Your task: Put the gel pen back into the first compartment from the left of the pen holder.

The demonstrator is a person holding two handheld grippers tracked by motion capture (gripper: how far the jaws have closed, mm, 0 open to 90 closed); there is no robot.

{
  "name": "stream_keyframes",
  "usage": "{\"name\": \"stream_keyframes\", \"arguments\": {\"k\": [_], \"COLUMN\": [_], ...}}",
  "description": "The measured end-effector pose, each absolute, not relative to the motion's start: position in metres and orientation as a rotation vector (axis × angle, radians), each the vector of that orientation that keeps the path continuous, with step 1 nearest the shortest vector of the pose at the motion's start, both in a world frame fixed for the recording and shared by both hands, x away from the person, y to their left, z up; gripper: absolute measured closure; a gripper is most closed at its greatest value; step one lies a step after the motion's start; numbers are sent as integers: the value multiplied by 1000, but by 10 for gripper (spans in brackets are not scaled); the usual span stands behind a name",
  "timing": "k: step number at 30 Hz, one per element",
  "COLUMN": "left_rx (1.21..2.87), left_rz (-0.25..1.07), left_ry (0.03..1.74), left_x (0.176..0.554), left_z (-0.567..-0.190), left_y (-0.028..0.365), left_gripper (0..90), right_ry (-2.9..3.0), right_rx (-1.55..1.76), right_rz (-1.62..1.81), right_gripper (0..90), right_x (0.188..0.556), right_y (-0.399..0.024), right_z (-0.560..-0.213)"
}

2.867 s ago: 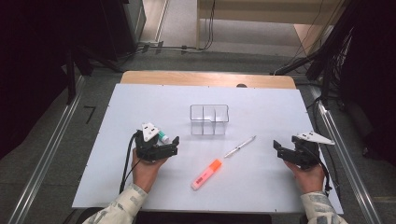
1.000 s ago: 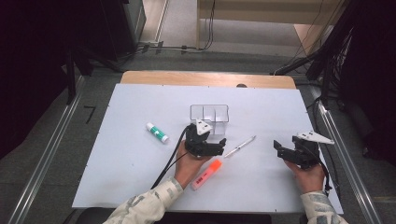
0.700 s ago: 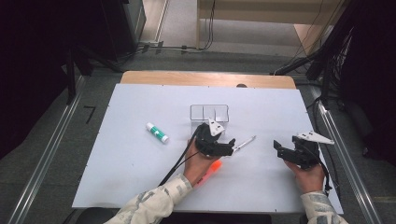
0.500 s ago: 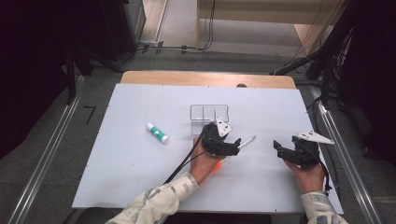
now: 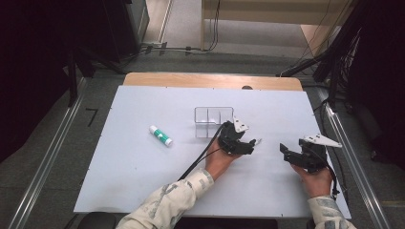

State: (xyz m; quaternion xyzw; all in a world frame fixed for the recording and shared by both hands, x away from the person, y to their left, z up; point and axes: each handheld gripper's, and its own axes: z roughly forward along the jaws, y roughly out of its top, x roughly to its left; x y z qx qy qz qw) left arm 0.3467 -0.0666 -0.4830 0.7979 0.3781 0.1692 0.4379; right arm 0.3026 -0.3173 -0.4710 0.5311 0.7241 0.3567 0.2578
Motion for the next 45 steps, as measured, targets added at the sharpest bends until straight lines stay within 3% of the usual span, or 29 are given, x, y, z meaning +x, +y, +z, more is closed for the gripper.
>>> {"name": "stream_keyframes", "arguments": {"k": [27, 45], "left_rx": [2085, 2133], "left_rz": [381, 351], "left_ry": [891, 878], "left_x": [368, 372], "left_z": [-499, -502], "left_y": [-100, -107], "left_gripper": [557, 662], "right_ry": [1968, 1969], "right_rx": [1436, 1441], "right_rz": [971, 968], "right_gripper": [218, 219], "right_x": [303, 304], "right_y": [-318, -318], "right_z": [-471, -471]}}
